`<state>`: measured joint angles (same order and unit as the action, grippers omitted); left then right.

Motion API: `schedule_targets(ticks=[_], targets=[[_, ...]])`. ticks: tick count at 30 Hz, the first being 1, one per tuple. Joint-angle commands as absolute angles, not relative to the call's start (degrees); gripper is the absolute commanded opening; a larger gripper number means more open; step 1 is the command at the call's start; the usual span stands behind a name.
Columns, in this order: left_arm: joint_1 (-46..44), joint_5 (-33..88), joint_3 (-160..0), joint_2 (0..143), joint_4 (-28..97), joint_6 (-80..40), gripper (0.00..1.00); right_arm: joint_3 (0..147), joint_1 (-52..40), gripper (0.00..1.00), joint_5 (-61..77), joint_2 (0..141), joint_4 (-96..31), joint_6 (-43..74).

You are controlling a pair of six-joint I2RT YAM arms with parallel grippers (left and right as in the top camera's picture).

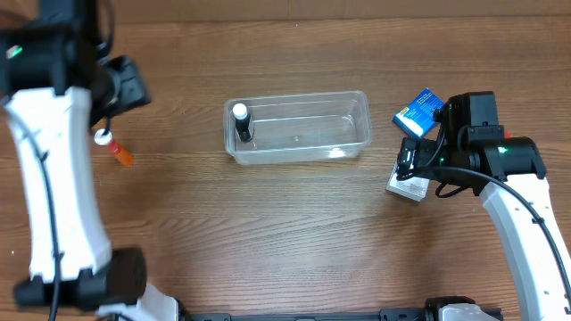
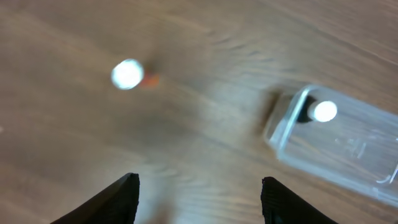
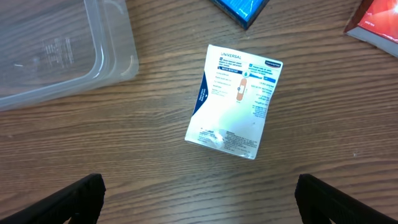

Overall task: Pack container
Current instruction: 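Move the left gripper to the orange tube and grasp it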

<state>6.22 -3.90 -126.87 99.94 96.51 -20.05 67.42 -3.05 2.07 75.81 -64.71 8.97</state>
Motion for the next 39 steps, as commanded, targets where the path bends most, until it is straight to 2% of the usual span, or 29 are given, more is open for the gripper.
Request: schedule_targets(ticks=[1,3,10,24,36,39], targets=[[11.0,-8.4,-118.1,92.7,96.7,-23.1,0.85,69.0,-3.2,1.0,1.4,75.7,-64.8,9.0],[14.2,-9.4,-113.4,90.8,95.0,-23.0,1.0,69.0,-3.2,1.0,1.4,75.7,-64.9,9.0],[22.0,-2.2,-103.9,96.8,85.2,-18.1,1.0,69.0,-3.2,1.0,1.4,75.7,-65.1,9.0],[21.9,-0.4,-103.9,118.2,79.4,-17.8,1.0,69.0,-3.2,1.0,1.4,75.7,-65.1,9.0],[21.3,-0.6,-104.0,121.5,72.3,-15.2,0.93,69.0,-3.2,1.0,1.4,75.7,-65.5,9.0],[20.9,-0.6,-104.0,121.5,71.5,-15.2,0.83,69.0,-3.2,1.0,1.4,75.7,-65.5,9.0]])
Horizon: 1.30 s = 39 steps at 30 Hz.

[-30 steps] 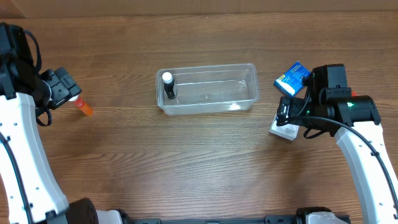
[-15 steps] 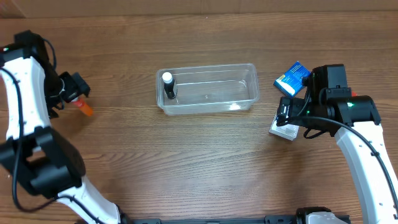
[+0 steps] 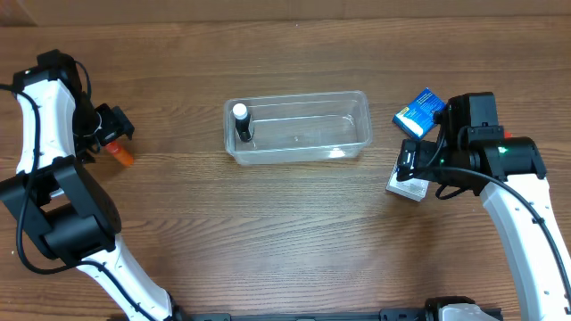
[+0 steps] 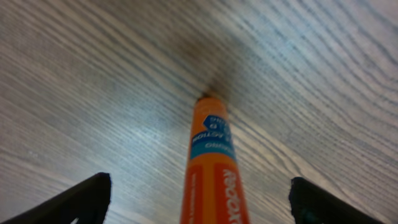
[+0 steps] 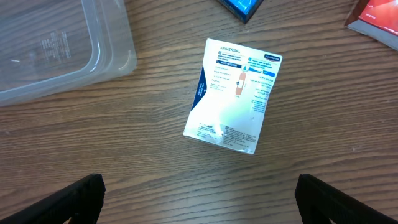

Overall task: Pack container
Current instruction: 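Move the left gripper to the orange tube and grasp it, then place the orange tube upright in the container's left end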

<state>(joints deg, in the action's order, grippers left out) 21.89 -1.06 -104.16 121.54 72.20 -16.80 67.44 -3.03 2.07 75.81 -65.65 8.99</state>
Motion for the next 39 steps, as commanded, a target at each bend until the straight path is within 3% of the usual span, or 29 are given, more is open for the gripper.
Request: schedule_targets(ticks=[1,8,15,29,39], targets=[[20.8,-0.6,-104.0,121.5,71.5,-15.2,0.78,69.0,-3.2,1.0,1.4,75.7,-65.5,9.0],[20.2,-0.4,-104.0,121.5,72.7,-15.2,0.55,69.0,-3.2,1.0,1.4,75.7,-65.5,9.0],[20.2,-0.4,-104.0,121.5,73.3,-15.2,0.43,69.0,-3.2,1.0,1.4,75.7,-65.6,9.0],[19.8,-0.3,-107.5,121.2,78.9,-15.2,0.05,69.0,-3.2,1.0,1.4,75.7,-65.8,9.0],[9.7,0.4,-121.2,113.9,85.7,-15.9,0.04,69.0,-3.2,1.0,1.4,75.7,-65.9,9.0]])
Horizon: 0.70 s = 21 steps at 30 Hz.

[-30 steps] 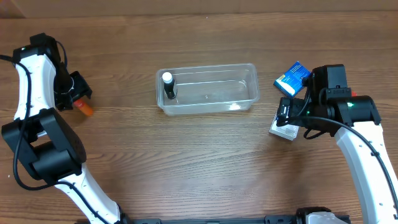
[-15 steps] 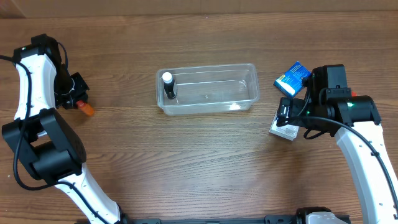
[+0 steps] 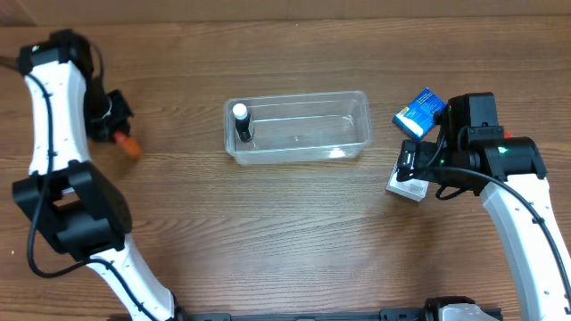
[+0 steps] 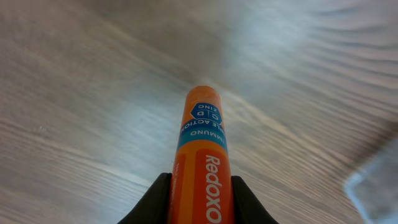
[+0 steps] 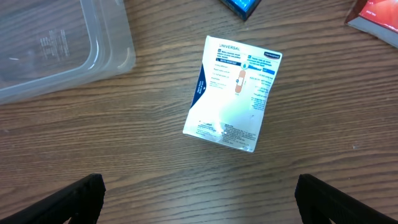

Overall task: Pack container
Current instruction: 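Place the orange tube upright in the container's left end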

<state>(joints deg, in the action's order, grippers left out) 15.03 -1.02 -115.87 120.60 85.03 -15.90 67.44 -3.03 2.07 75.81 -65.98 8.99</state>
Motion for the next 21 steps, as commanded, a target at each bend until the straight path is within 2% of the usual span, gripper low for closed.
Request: schedule_targets(ticks=[1,7,13,21], targets=[[7.8,0.8,-122.4,112.2,85.7,-15.9,0.04,69.0,-3.2,1.0,1.4,75.7,-66.0,9.0],[-3.2,1.5,-124.0,106.1,84.9,-16.7,0.04,69.0,-3.2,1.0,1.4,75.7,-66.1,9.0],[-13.0,1.3,-123.0,106.6,87.0,-16.7,0.04,69.0,-3.2,1.0,1.4,75.7,-66.2,9.0],[-18.0,1.4,-114.2,106.9,83.6,-17.0,0.04,69.0,-3.2,1.0,1.4,75.7,-66.2,9.0]])
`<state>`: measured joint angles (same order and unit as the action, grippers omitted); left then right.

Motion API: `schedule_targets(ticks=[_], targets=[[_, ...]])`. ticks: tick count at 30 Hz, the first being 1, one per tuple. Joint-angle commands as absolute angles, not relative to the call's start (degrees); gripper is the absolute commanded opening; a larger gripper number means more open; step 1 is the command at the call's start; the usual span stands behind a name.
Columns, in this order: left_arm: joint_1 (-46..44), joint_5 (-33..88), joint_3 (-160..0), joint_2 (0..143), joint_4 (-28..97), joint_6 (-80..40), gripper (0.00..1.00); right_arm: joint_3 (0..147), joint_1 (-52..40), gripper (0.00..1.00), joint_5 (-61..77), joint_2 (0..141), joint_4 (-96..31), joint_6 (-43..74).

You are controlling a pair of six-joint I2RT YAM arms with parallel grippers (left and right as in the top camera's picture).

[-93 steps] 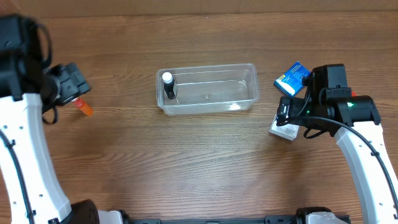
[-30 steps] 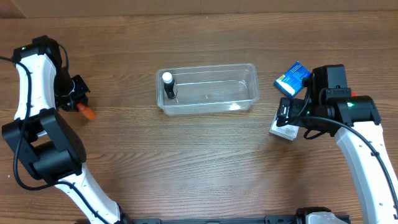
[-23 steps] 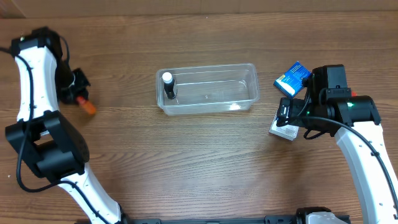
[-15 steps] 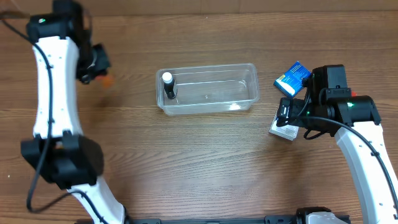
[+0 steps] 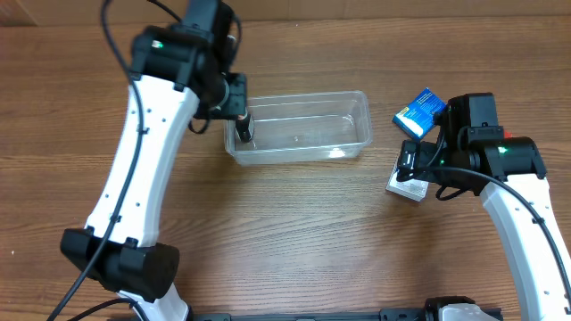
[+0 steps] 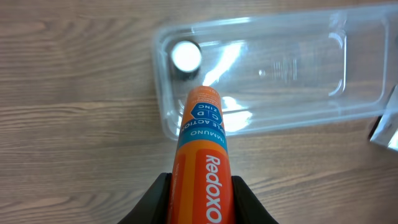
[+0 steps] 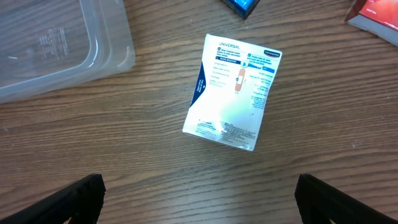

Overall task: Pack container
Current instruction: 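Place the orange tube upright in the container's left end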

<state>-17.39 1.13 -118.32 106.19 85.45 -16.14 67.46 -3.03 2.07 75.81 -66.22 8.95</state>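
A clear plastic container (image 5: 303, 129) lies mid-table with a dark white-capped bottle (image 5: 241, 121) upright in its left end. My left gripper (image 6: 199, 202) is shut on an orange Redoxon tube (image 6: 200, 155), held above the container's (image 6: 261, 74) left end near the bottle (image 6: 186, 57). In the overhead view the arm hides the tube. My right gripper (image 7: 199, 205) stands open over the table, just below a white plaster box (image 7: 235, 92), which also shows from overhead (image 5: 406, 185).
A blue packet (image 5: 419, 111) lies right of the container, under the right arm; its corner (image 7: 241, 6) shows at the top of the right wrist view. A red packet corner (image 7: 373, 15) lies at the far right.
My left gripper, shut on the orange tube, has moved from the table's far left to above the container's left end. The right arm has not moved.
First my left gripper was open, high over the orange tube on the left of the table. Then it was open around the tube, then shut on it. Now it holds the tube over the container. The right gripper stayed open over the plaster box throughout.
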Motion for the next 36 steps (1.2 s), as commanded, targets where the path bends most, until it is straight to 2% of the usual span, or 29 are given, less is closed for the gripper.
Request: schedule_targets(ticks=[1,15,29,31,35,36], targets=[[-18.1,1.6,-113.1,107.0,83.1,-17.1,0.04,69.0,-3.2,1.0,1.4,75.7,-66.2,9.0],[-18.1,-0.5,-99.4,109.4,71.9,-18.5,0.04,69.0,-3.2,1.0,1.4,75.7,-66.2,9.0],[-18.9,-0.4,-98.7,116.8,71.2,-18.4,0.07,69.0,-3.2,1.0,1.4,75.7,-66.2,9.0],[-18.9,-0.4,-98.7,116.8,70.8,-18.4,0.1,69.0,-3.2,1.0,1.4,75.7,-66.1,9.0],[-18.9,-0.4,-98.7,116.8,70.8,-18.4,0.38,69.0,-3.2,1.0,1.4,75.7,-66.2,9.0],[-18.9,-0.4,-98.8,116.8,70.8,-18.4,0.4,69.0,-3.2,1.0,1.4,75.7,-66.2,9.0]])
